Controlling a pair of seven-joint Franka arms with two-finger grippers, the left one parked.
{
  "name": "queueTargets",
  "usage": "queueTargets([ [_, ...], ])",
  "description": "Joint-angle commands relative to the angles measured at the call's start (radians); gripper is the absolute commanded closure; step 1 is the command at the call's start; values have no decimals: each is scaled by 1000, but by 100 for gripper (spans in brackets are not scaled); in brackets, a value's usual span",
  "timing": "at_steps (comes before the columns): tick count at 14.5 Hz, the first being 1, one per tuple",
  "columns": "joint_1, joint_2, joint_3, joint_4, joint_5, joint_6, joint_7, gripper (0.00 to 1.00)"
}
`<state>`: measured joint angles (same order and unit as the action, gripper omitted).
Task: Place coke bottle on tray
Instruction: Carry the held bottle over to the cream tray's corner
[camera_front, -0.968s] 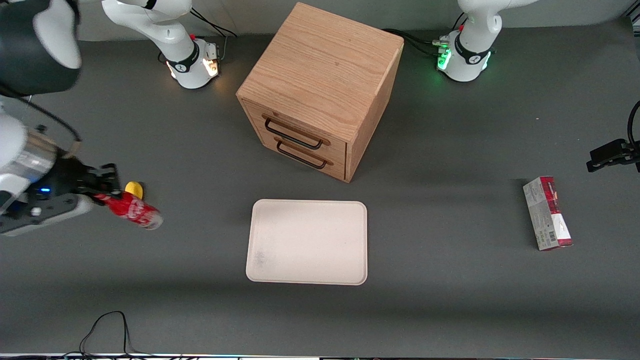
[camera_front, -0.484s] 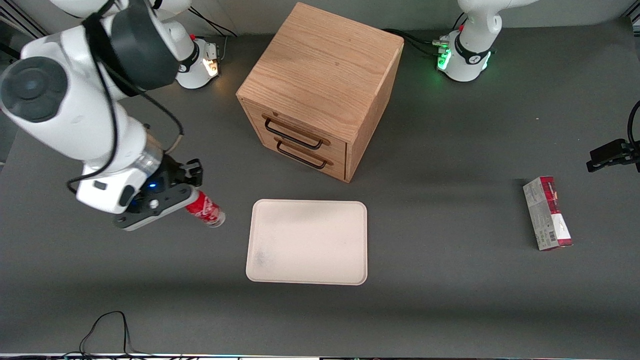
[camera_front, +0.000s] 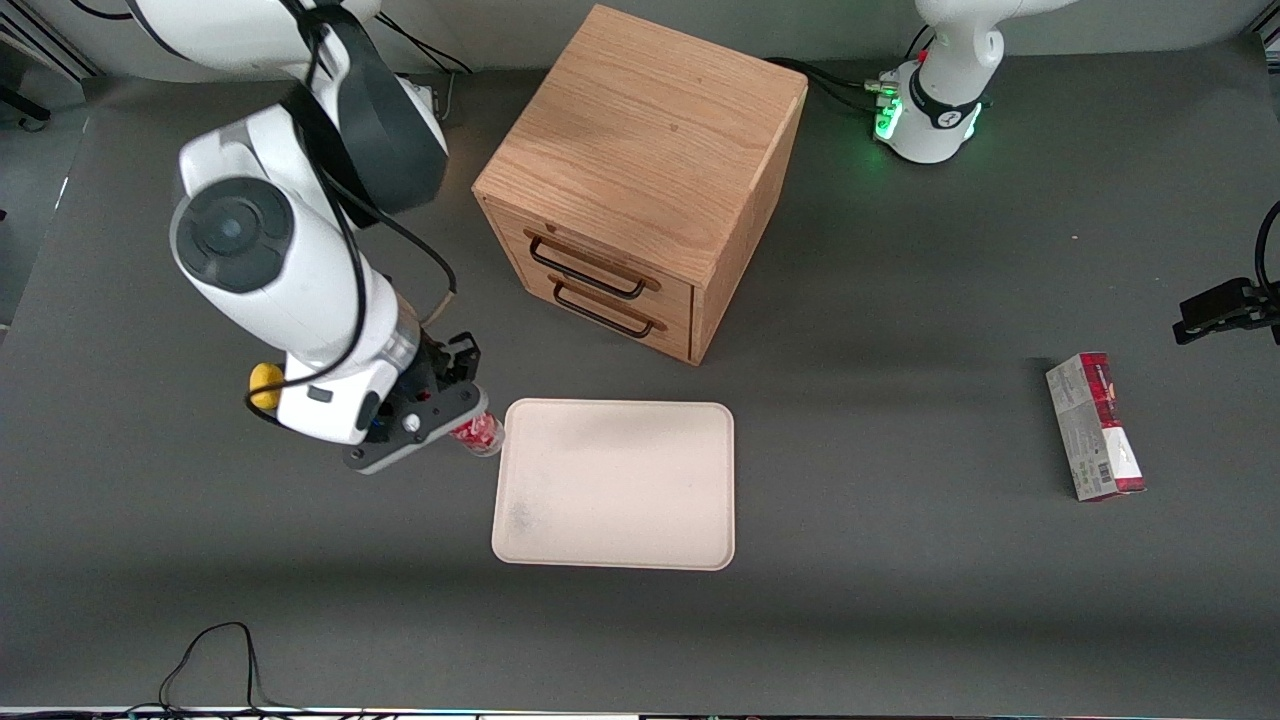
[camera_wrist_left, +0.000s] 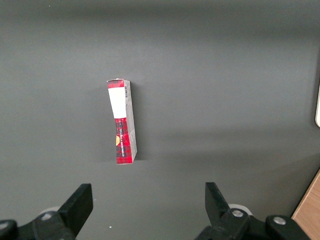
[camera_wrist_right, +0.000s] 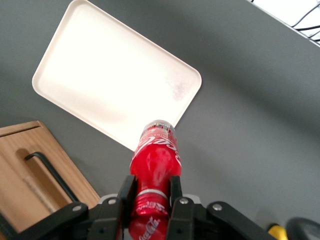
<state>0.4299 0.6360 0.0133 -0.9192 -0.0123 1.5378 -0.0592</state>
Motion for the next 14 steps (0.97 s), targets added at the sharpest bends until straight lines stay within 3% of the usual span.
queueTargets([
  [1,-2,83,11,49,-9,51,19,100],
  [14,-14,297,1,39,-11,289,21,100],
])
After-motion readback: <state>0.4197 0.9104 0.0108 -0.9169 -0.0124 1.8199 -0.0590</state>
